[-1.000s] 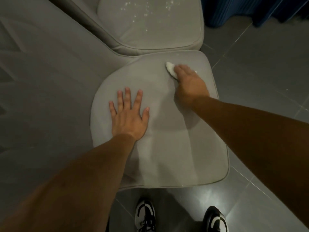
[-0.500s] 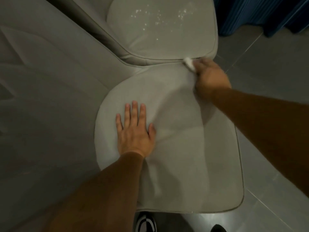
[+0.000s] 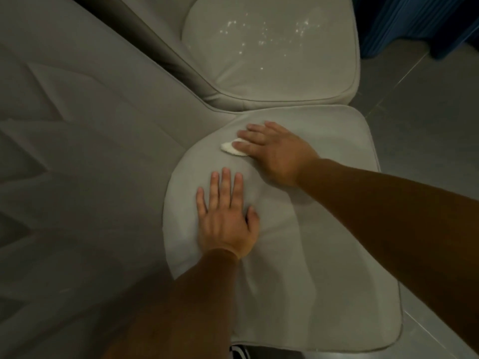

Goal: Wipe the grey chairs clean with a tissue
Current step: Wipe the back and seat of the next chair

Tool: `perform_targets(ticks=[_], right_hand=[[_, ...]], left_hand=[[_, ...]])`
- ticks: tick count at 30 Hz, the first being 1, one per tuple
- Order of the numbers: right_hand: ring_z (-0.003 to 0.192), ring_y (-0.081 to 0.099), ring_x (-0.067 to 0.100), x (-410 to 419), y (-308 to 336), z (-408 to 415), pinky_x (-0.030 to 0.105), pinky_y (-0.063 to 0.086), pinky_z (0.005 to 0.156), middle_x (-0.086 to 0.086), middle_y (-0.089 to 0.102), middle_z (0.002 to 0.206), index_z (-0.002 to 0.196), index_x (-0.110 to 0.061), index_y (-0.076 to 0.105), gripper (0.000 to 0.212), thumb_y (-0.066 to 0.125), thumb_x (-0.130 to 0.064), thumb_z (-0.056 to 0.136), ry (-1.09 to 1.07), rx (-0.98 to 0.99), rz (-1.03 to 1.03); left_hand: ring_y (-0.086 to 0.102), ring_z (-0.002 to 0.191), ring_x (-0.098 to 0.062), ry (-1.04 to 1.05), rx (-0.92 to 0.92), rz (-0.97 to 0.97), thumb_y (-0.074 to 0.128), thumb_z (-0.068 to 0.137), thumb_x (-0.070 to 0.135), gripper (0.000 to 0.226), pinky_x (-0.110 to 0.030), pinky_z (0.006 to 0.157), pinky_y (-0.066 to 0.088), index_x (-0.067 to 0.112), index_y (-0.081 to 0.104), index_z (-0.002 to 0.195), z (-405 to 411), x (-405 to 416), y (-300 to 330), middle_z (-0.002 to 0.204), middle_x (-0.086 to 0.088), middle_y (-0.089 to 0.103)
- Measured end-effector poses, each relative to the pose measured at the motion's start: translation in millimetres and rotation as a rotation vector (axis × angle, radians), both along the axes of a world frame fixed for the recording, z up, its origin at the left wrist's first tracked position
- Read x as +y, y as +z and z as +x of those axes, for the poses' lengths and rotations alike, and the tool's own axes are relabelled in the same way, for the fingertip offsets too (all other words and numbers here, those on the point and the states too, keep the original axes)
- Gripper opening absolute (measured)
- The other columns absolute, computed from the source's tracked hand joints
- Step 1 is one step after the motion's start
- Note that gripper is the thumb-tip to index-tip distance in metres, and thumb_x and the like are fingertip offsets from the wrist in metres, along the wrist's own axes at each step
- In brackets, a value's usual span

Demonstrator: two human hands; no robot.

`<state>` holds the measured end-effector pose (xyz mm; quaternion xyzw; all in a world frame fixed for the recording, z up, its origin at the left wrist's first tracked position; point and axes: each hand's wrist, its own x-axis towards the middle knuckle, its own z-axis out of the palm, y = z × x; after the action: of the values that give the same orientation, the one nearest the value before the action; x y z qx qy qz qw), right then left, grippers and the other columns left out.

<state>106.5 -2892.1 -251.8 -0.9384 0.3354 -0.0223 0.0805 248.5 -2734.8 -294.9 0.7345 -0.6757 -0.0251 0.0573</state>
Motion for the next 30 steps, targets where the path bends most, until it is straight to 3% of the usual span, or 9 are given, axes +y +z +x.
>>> perform_targets(ticks=[3, 7, 10, 13, 15, 18, 21, 26, 30], right_hand=[[0.144, 0.031, 0.022, 10.2, 5.7, -33.5, 0.040, 0.016, 0.121, 0.003, 0.040, 0.153, 0.146, -0.024, 0.043, 0.047, 0.047, -0.029, 0.100, -0.028, 0.014, 0.043], [0.127, 0.054, 0.033, 34.6, 24.2, -96.6, 0.051, 0.040, 0.108, 0.014, 0.059, 0.135, 0.133, -0.010, 0.060, 0.048, 0.069, -0.012, 0.086, 0.225, 0.049, 0.026], [0.126, 0.055, 0.033, 21.0, 36.2, -129.1, 0.053, 0.046, 0.102, 0.015, 0.058, 0.135, 0.131, -0.007, 0.060, 0.043, 0.061, -0.012, 0.089, 0.362, 0.079, -0.015], [0.139, 0.039, 0.034, -20.4, 50.3, -122.1, 0.054, 0.033, 0.113, 0.013, 0.042, 0.150, 0.146, -0.017, 0.042, 0.053, 0.056, -0.017, 0.095, 0.041, 0.051, 0.015], [0.145, 0.026, 0.029, -52.4, 54.4, -96.4, 0.045, 0.018, 0.120, 0.008, 0.031, 0.157, 0.151, -0.025, 0.032, 0.063, 0.059, -0.013, 0.095, -0.119, 0.033, -0.017], [0.147, 0.021, 0.023, -82.3, 43.6, -35.2, 0.029, 0.009, 0.117, 0.003, 0.026, 0.160, 0.151, -0.027, 0.030, 0.058, 0.051, -0.016, 0.099, -0.155, -0.022, -0.002], [0.147, 0.023, 0.022, -72.7, 18.3, 6.7, 0.032, 0.016, 0.120, 0.001, 0.025, 0.160, 0.151, -0.031, 0.030, 0.062, 0.054, -0.019, 0.095, -0.097, 0.030, 0.078], [0.146, 0.024, 0.025, -33.4, 5.2, -64.0, 0.039, 0.014, 0.121, 0.001, 0.029, 0.158, 0.151, -0.030, 0.029, 0.053, 0.036, -0.033, 0.099, -0.167, 0.050, 0.075], [0.147, 0.023, 0.025, 8.2, 23.0, -140.4, 0.040, 0.016, 0.121, 0.003, 0.030, 0.158, 0.151, -0.027, 0.030, 0.056, 0.043, -0.029, 0.097, -0.029, 0.177, 0.130]], left_hand=[[0.020, 0.154, -0.030, -0.009, 0.007, -0.026, 0.038, 0.090, 0.046, 0.075, -0.059, 0.122, 0.014, 0.016, 0.032, 0.158, 0.6, 3.0, 0.1, 0.166, -0.011, 0.026], [0.022, 0.153, -0.030, -0.006, 0.022, -0.041, 0.039, 0.088, 0.045, 0.075, -0.059, 0.121, 0.015, 0.016, 0.035, 0.157, -1.4, 2.0, 1.9, 0.165, -0.011, 0.028], [0.022, 0.153, -0.030, -0.007, 0.030, -0.063, 0.041, 0.087, 0.044, 0.075, -0.058, 0.122, 0.014, 0.016, 0.034, 0.157, -1.4, 0.8, 0.8, 0.165, -0.011, 0.028], [0.022, 0.153, -0.030, -0.010, 0.028, -0.104, 0.042, 0.088, 0.043, 0.074, -0.057, 0.122, 0.013, 0.016, 0.035, 0.156, 0.2, 1.1, -2.8, 0.165, -0.011, 0.028], [0.021, 0.154, -0.030, -0.010, 0.030, -0.105, 0.042, 0.089, 0.044, 0.073, -0.056, 0.123, 0.011, 0.016, 0.035, 0.157, -0.2, 2.8, -4.3, 0.165, -0.011, 0.027], [0.021, 0.154, -0.030, -0.010, 0.023, -0.093, 0.041, 0.089, 0.045, 0.073, -0.056, 0.123, 0.011, 0.017, 0.034, 0.157, -2.3, -0.7, -4.1, 0.165, -0.011, 0.028], [0.022, 0.153, -0.030, 0.005, 0.006, -0.086, 0.041, 0.089, 0.044, 0.073, -0.055, 0.123, 0.011, 0.018, 0.033, 0.157, -0.3, -1.8, -5.4, 0.165, -0.011, 0.028], [0.022, 0.153, -0.031, -0.011, -0.014, -0.093, 0.039, 0.090, 0.045, 0.073, -0.056, 0.122, 0.011, 0.017, 0.032, 0.157, 1.2, -1.0, -8.6, 0.165, -0.011, 0.027], [0.023, 0.153, -0.030, 0.002, -0.023, -0.088, 0.039, 0.088, 0.044, 0.074, -0.058, 0.121, 0.014, 0.016, 0.036, 0.156, 1.0, 1.1, -8.5, 0.164, -0.012, 0.029]])
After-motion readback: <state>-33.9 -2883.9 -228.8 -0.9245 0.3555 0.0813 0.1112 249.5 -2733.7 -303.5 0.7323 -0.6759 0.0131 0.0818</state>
